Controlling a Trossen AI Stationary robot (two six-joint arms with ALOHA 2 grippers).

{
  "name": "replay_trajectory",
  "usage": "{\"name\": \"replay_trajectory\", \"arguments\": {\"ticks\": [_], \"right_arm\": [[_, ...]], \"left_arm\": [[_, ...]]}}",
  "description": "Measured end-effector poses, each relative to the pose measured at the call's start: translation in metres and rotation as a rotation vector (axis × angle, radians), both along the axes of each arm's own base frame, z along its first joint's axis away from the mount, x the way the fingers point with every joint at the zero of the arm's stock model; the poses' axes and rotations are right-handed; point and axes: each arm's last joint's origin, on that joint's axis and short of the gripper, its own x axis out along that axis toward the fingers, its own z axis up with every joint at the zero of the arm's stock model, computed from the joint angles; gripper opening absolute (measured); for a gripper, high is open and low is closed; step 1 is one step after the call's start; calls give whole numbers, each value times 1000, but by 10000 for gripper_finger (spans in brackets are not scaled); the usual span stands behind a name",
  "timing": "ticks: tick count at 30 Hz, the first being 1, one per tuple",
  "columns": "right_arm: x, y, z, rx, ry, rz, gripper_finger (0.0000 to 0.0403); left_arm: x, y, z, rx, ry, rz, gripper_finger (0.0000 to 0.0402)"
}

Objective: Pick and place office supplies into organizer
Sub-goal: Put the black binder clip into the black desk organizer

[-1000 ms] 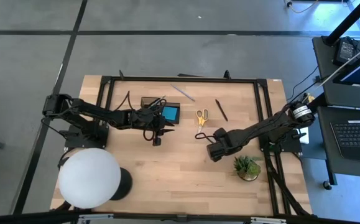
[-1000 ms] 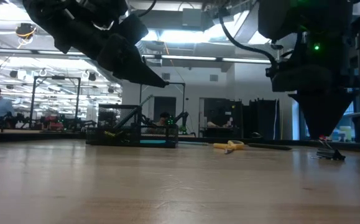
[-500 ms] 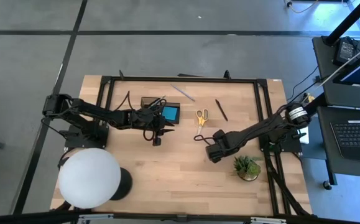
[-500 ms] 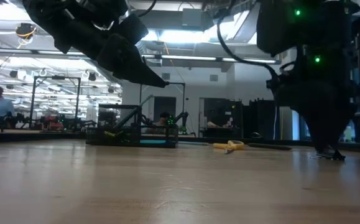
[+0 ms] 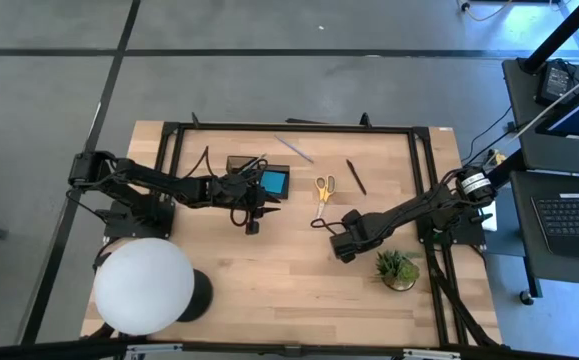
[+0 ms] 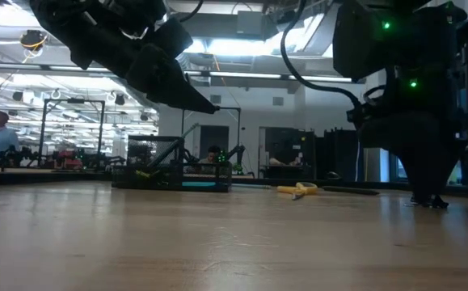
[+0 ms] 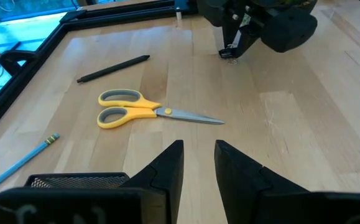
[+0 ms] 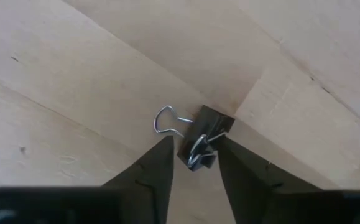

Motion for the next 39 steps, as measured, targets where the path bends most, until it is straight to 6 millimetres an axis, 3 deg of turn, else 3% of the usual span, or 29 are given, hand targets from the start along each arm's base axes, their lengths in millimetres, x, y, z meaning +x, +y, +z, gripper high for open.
{"name": "replay_trajectory", "arguments": {"ticks": [13, 28, 39], "right_arm": [[0, -2, 0, -7, 7, 44, 63], [3, -4, 1, -81, 4, 241, 52], [23, 2, 11, -53, -117, 382, 52]], "left_arm": [[0, 0, 0, 0, 0, 0, 86], [0, 0, 0, 0, 0, 0, 86], [0, 0, 0, 1, 0, 0, 86]]}}
